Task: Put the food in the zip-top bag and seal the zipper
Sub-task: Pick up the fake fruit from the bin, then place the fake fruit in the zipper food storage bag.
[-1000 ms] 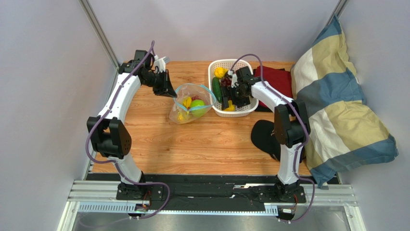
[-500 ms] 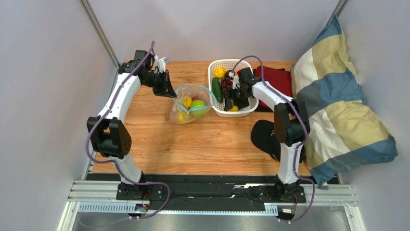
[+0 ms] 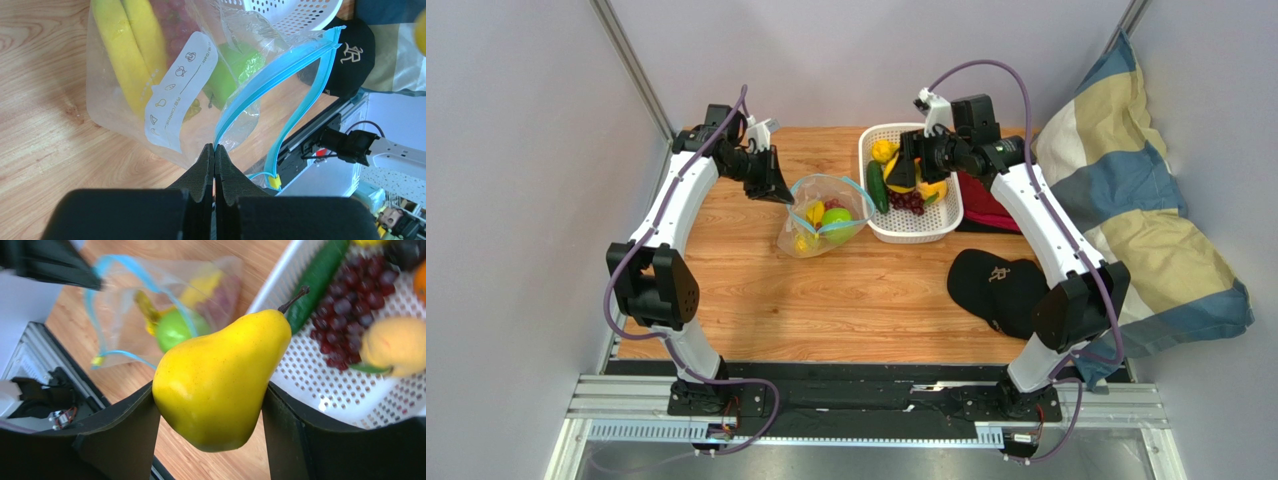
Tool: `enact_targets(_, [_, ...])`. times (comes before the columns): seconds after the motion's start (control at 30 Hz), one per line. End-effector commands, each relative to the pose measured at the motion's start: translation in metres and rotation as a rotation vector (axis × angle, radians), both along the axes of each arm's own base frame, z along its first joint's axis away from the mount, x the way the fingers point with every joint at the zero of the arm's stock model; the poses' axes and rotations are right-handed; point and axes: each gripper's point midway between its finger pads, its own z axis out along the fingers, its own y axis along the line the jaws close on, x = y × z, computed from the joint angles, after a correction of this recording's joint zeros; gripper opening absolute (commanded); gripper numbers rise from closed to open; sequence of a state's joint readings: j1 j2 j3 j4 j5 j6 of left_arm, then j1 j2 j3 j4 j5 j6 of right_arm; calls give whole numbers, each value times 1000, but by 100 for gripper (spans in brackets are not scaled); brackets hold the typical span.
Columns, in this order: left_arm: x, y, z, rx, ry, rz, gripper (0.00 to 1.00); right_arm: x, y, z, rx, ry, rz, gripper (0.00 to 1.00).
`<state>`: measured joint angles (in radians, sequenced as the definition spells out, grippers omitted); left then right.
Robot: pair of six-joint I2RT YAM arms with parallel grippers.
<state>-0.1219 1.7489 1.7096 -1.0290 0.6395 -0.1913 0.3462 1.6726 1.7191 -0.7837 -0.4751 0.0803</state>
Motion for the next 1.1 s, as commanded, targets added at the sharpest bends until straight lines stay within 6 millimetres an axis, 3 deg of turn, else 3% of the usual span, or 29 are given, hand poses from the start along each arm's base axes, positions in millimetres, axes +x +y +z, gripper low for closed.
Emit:
enact_targets(0.0, [5,-1,15,-24,-43,-18,0,-25,65,80,137,-205,196,42])
enact_targets(0.13, [5,-1,15,-28,-43,-20,0,-42,112,75,152,-204,299,43])
enact_targets(0.33, [4,-2,18,-37,-46,-22,0,-38,149,42,147,-139,348,45])
enact_targets(0.43, [2,-2,18,-40,-43,-22,0,-42,163,19,104,-113,376,58])
enact_targets(0.47, [2,-2,17,-41,-41,-22,0,-46,162,12,88,-82,378,77])
enact_targets(0.53, [2,-1,17,-47,-35,-21,0,-46,160,13,77,-84,379,95])
enact_targets(0.57, [2,-1,16,-48,-29,-18,0,-45,157,17,69,-108,372,100])
enact_targets(0.7, [3,-1,16,-58,-20,-19,0,-30,133,47,87,-172,306,100])
enact_targets(0.77, [3,-2,15,-61,-18,-19,0,-14,109,54,88,-183,243,100])
enact_targets(0.9, [5,-2,16,-63,-20,-20,0,17,54,27,-19,-173,107,99])
enact_targets(0.93, [6,-2,16,-62,-19,-21,0,30,32,18,-53,-167,47,99])
enact_targets(1.07, [6,-2,16,-60,-21,-19,0,56,-23,-27,-240,-157,-48,96])
